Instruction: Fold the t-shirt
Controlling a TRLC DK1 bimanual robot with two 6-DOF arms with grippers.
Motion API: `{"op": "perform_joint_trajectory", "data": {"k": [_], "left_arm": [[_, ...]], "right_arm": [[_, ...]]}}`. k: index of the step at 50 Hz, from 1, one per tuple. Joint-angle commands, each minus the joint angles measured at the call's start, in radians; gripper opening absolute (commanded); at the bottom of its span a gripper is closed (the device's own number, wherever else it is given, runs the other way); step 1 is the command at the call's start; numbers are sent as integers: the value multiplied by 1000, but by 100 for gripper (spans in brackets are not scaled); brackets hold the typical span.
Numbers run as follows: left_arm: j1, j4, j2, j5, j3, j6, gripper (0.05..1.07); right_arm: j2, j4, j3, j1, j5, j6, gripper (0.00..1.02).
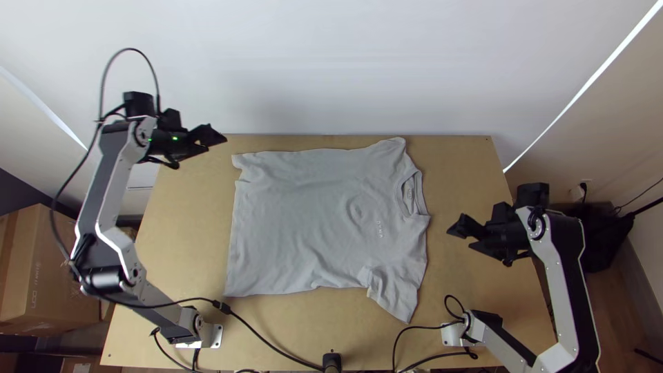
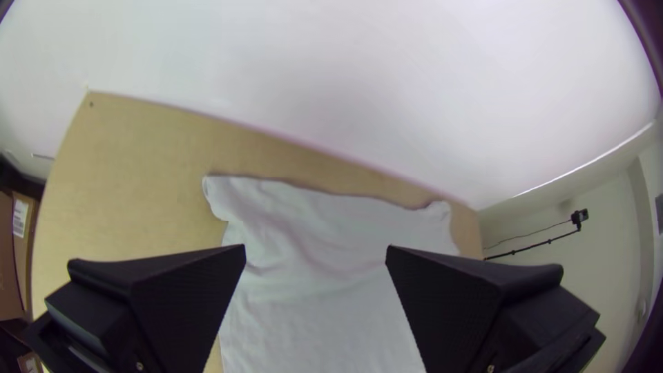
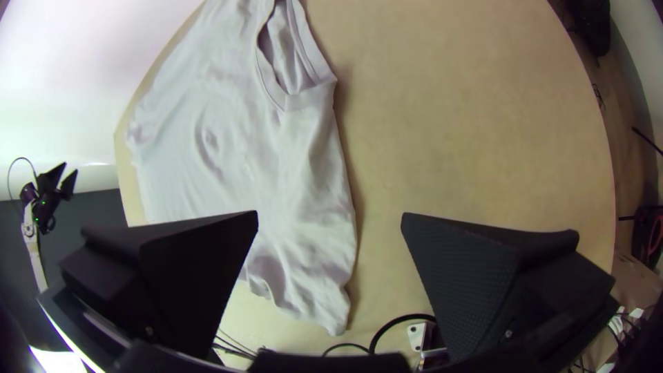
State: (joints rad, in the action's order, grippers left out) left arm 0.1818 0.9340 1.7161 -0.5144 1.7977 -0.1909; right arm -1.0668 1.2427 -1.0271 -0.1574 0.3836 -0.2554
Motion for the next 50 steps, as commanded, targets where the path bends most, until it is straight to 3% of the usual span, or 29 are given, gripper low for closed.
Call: {"op": "perform_joint_trajectory", "data": {"k": [1, 7, 12, 20, 42, 48, 50], "left_arm": [[18, 32, -128, -27, -20, -10, 102], [24, 83, -219, -30, -3, -1, 102], [27, 123, -282, -30, -4, 22, 102], [33, 190, -348, -30, -27, 50, 103], [38, 236, -426, -29, -110, 84, 102], [27, 338, -421, 20, -129, 183, 103], [25, 361, -423, 24, -136, 200, 103]], "right_arm": [[11, 18, 76, 21, 18, 56, 85], [5, -26, 156, 64, 29, 64, 64], [5, -108, 234, 116, 29, 44, 54], [-47, -198, 314, 171, 29, 2, 54], [-213, -391, 400, 168, 37, 2, 53], [-232, -486, 429, 167, 51, 1, 19], [-236, -494, 433, 168, 54, -4, 17]]}}
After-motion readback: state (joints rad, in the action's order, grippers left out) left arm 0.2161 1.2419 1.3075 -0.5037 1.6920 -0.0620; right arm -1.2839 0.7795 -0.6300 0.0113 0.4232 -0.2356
